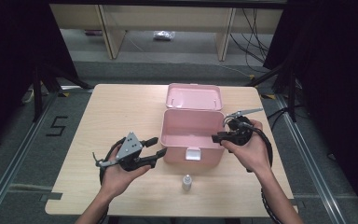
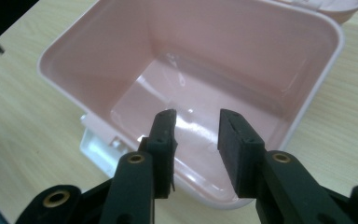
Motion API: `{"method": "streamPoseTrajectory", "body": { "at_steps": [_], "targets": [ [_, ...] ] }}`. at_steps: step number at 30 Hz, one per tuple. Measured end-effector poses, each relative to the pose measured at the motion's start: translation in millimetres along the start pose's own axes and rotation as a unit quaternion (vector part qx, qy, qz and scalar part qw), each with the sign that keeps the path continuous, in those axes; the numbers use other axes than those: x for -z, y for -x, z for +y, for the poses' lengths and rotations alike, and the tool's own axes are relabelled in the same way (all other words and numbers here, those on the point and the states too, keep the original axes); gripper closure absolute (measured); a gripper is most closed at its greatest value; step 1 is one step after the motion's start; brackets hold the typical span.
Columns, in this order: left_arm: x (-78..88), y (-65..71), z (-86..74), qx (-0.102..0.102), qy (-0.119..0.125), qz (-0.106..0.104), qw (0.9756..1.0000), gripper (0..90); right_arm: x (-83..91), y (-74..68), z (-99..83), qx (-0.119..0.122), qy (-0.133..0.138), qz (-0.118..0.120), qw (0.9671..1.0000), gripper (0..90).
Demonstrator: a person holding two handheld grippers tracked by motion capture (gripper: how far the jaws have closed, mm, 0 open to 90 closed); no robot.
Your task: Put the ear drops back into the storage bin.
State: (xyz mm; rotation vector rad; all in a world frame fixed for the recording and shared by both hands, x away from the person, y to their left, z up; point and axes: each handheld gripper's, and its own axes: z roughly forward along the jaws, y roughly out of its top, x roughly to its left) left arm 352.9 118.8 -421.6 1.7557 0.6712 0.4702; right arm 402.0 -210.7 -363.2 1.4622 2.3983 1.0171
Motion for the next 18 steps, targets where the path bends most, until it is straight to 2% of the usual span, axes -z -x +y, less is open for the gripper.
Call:
{"method": "streamPoseTrajectory", "body": {
  "at_steps": [2,3,4,6,8,9,10,13,15,16,17,18],
  "targets": [
    [-0.2,0.1,0.3,-0.003,-0.001,-0.003,1.0,48.8,1.4,-3.9,-0.2,0.018,-0.004,0.005,0.9998,66.8],
    [-0.2,0.5,0.1,-0.002,-0.001,-0.004,1.0,48.9,3.0,-7.7,-0.6,0.01,-0.014,0.006,0.9998,66.7],
    [0.1,1.2,-0.1,-0.002,-0.002,-0.004,1.0,48.9,1.8,-7.0,-0.9,0.032,-0.004,0.005,0.9995,66.7],
    [-0.6,1.6,-0.9,-0.002,0.005,-0.011,0.9999,48.9,2.9,-13.4,-1.8,0.047,-0.012,0.012,0.9988,66.5],
    [1.1,1.8,-1.0,-0.005,-0.002,-0.006,1.0,48.9,3.3,-19.5,-2.4,0.06,-0.018,0.016,0.9979,66.5],
    [1.5,1.6,-1.2,-0.004,-0.001,-0.005,1.0,49.0,3.0,-20.6,-2.4,0.074,-0.019,0.016,0.9969,66.5],
    [2.6,1.2,-1.2,-0.001,-0.001,-0.002,1.0,49.1,2.7,-23.3,-2.6,0.077,-0.024,0.02,0.9966,66.5],
    [4.7,1.2,-0.4,0.001,-0.002,-0.001,1.0,49.2,-0.8,-30.6,-4.5,0.109,-0.046,0.028,0.9926,66.5],
    [5.1,1.6,0.2,0.0,-0.001,-0.002,1.0,49.2,-2.0,-35.7,-5.5,0.114,-0.07,0.031,0.9906,66.6],
    [5.0,1.5,0.2,0.0,-0.001,-0.003,1.0,49.2,-4.3,-37.7,-6.6,0.131,-0.075,0.041,0.9877,66.7],
    [4.8,1.3,0.1,0.0,-0.001,-0.003,1.0,49.2,-5.2,-40.0,-7.7,0.128,-0.084,0.041,0.9874,66.7],
    [4.6,1.2,-0.1,0.001,-0.001,-0.003,1.0,49.2,-7.5,-42.0,-8.4,0.143,-0.086,0.044,0.985,66.9]
  ]
}}
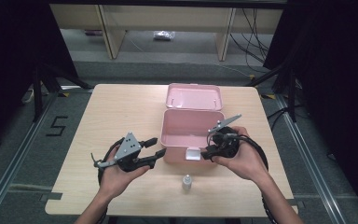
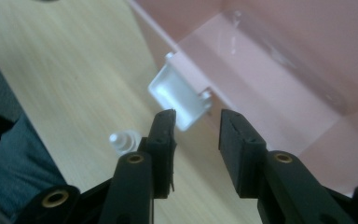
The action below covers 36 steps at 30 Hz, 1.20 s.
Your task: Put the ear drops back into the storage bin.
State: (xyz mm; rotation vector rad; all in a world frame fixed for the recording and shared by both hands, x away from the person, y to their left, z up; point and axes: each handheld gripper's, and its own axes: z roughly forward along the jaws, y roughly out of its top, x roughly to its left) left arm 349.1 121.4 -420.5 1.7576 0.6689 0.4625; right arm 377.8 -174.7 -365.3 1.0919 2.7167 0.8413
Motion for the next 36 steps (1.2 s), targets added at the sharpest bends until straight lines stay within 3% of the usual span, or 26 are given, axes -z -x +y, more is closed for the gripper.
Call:
{"method": "streamPoseTrajectory", "body": {
  "at_steps": [3,8,13,19,24,36],
  "targets": [
    [-0.2,-0.3,-0.7,0.0,-0.003,-0.001,1.0,49.2,-6.4,-5.6,-0.6,0.032,-0.013,0.004,0.9994,67.2],
    [-1.0,-1.6,-2.0,0.004,0.001,-0.001,1.0,49.1,-17.6,-14.2,0.9,0.078,-0.055,0.019,0.9952,66.9],
    [-0.6,-1.7,-2.2,0.002,-0.006,0.001,1.0,49.1,-26.3,-23.1,3.6,0.097,-0.079,0.021,0.9919,66.6],
    [-0.6,-2.2,-2.7,0.001,-0.008,0.002,1.0,49.0,-37.1,-33.3,3.6,0.123,-0.104,0.038,0.9862,65.5],
    [-0.9,-1.0,-3.5,-0.002,-0.011,-0.001,0.9999,48.9,-44.6,-39.7,5.2,0.128,-0.118,0.045,0.9838,65.4],
    [-0.2,-2.2,-4.6,0.0,-0.012,0.001,0.9999,48.7,-62.1,-45.6,8.7,0.157,-0.161,0.046,0.9733,65.2]
  ]
}}
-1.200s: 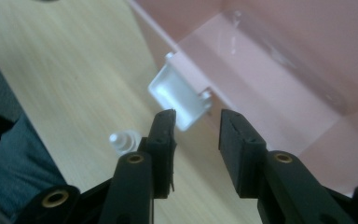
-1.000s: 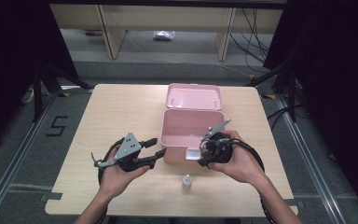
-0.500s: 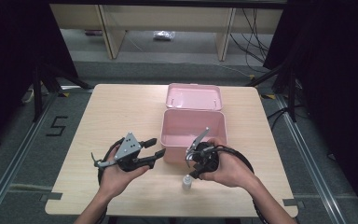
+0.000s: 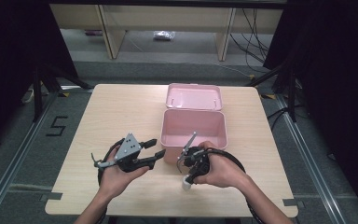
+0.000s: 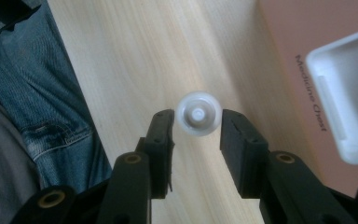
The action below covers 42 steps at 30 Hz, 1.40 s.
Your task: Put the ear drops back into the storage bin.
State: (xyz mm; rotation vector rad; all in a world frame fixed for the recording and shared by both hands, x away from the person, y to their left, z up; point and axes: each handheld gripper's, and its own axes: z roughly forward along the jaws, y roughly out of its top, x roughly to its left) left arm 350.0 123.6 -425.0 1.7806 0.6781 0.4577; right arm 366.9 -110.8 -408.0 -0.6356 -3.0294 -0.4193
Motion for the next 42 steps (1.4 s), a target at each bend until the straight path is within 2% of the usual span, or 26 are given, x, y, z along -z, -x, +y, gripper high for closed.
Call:
{"method": "streamPoseTrajectory", "body": {
  "at_steps": [5,6,7,9,13,14,15,16,18,19,22,24,26,27,29,30,32,33,34,37,39,41,42],
  "targets": [
    [0.9,-0.7,0.2,-0.001,-0.004,0.002,1.0,48.6,-3.1,-0.1,3.4,0.002,-0.009,-0.004,0.9999,65.4],
    [0.4,-0.7,0.0,0.0,0.0,0.001,1.0,48.6,-4.6,1.9,4.0,0.019,-0.007,-0.003,0.9998,65.4],
    [0.5,-0.8,0.0,0.0,-0.001,0.001,1.0,48.6,-5.0,-0.8,5.4,0.006,-0.014,-0.001,0.9999,65.4],
    [0.7,-0.9,-0.2,-0.002,-0.003,0.002,1.0,48.7,-6.6,-1.6,6.7,0.008,-0.018,0.001,0.9998,65.6],
    [0.1,-1.3,-1.0,-0.001,-0.005,0.001,1.0,48.7,-9.6,0.3,9.2,0.023,-0.026,0.0,0.9994,66.3],
    [-0.4,-1.3,-1.3,0.0,-0.005,0.001,1.0,48.7,-9.5,-1.5,9.4,0.01,-0.032,-0.001,0.9994,66.6],
    [-1.5,-1.5,-2.0,0.001,0.0,-0.002,1.0,48.6,-9.9,-0.3,10.3,0.015,-0.036,-0.001,0.9992,66.6],
    [-0.6,-1.3,-1.7,-0.002,-0.008,0.002,1.0,48.7,-10.3,0.8,10.6,0.019,-0.04,-0.007,0.999,67.0],
    [-0.9,-1.5,-2.1,-0.003,-0.009,0.001,0.9999,48.7,-9.2,-0.9,12.9,0.009,-0.055,-0.008,0.9984,67.2],
    [-1.0,-1.8,-2.1,-0.004,-0.01,0.002,0.9999,48.7,-11.5,2.3,12.9,0.029,-0.05,-0.002,0.9983,67.2],
    [-1.0,-2.3,-2.2,-0.004,-0.009,0.003,0.9999,48.8,-13.7,1.6,13.9,0.022,-0.06,0.001,0.9979,67.3],
    [-0.8,-2.3,-2.3,-0.004,-0.009,0.003,0.9999,48.8,-14.2,3.0,15.5,0.036,-0.063,-0.005,0.9974,67.5],
    [-0.8,-2.2,-2.2,-0.005,-0.01,0.003,0.9999,48.8,-15.2,1.6,15.6,0.026,-0.065,0.001,0.9975,67.5],
    [-1.0,-2.0,-2.3,-0.006,-0.009,0.003,0.9999,48.8,-15.8,2.5,16.3,0.036,-0.065,-0.001,0.9972,67.6],
    [-1.2,-1.8,-2.5,-0.005,-0.009,0.003,0.9999,48.9,-16.5,2.7,17.1,0.039,-0.072,-0.003,0.9966,67.8],
    [-1.1,-1.9,-2.5,-0.005,-0.009,0.003,0.9999,48.9,-17.3,2.3,17.0,0.033,-0.073,0.001,0.9968,67.9],
    [-1.0,-2.2,-2.4,-0.006,-0.009,0.004,0.9999,49.0,-17.3,3.7,17.8,0.045,-0.075,-0.003,0.9962,68.0],
    [-0.9,-2.3,-2.4,-0.006,-0.009,0.004,0.9999,49.0,-17.7,1.7,17.7,0.029,-0.078,0.0,0.9965,68.1],
    [-0.8,-2.4,-2.3,-0.006,-0.01,0.004,0.9999,49.0,-18.3,4.5,18.7,0.05,-0.076,-0.001,0.9958,68.1],
    [-0.7,-2.4,-2.4,-0.006,-0.01,0.005,0.9999,49.1,-18.5,2.2,20.2,0.032,-0.083,-0.003,0.9961,68.2],
    [-0.4,-2.4,-2.4,-0.006,-0.01,0.005,0.9999,49.1,-18.9,4.5,22.3,0.057,-0.079,-0.009,0.9952,68.3],
    [-0.3,-2.4,-2.4,-0.006,-0.01,0.005,0.9999,49.2,-19.5,1.0,22.1,0.027,-0.086,-0.003,0.996,68.5],
    [-0.4,-2.4,-2.5,-0.006,-0.01,0.005,0.9999,49.2,-19.6,1.8,22.9,0.035,-0.089,-0.005,0.9954,68.6]
  ]
}}
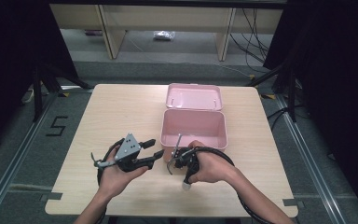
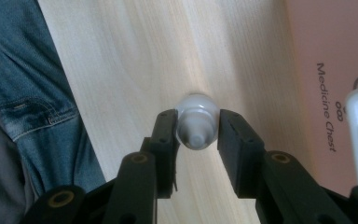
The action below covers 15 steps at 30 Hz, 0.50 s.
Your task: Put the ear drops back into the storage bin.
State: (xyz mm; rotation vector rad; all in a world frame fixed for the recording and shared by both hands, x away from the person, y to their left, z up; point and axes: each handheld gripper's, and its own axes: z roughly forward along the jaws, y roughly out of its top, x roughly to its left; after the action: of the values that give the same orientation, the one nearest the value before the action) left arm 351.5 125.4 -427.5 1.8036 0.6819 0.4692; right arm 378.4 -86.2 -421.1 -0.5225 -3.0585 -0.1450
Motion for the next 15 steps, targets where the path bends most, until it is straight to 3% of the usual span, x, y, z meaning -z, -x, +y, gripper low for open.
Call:
{"method": "streamPoseTrajectory", "body": {
  "at_steps": [1,2,6,13,15],
  "targets": [
    [-0.2,0.0,-0.1,-0.001,0.0,0.0,1.0,49.2,-0.4,1.5,1.0,0.014,-0.001,0.002,0.9999,68.8],
    [-0.4,0.0,-0.2,0.0,0.001,0.0,1.0,49.2,-0.8,-0.2,1.1,0.003,-0.001,0.002,1.0,69.0],
    [0.4,0.1,0.1,-0.001,0.0,0.0,1.0,49.2,-2.9,-0.2,2.9,0.015,-0.005,-0.007,0.9999,69.9],
    [-0.2,0.2,-0.4,-0.002,0.0,0.0,1.0,49.2,-2.5,-1.3,3.9,0.014,-0.01,-0.011,0.9998,70.8],
    [-0.2,0.4,-0.4,-0.003,-0.001,0.0,1.0,49.2,-3.8,-2.0,3.7,0.015,-0.007,-0.001,0.9999,71.0]
  ]
}}
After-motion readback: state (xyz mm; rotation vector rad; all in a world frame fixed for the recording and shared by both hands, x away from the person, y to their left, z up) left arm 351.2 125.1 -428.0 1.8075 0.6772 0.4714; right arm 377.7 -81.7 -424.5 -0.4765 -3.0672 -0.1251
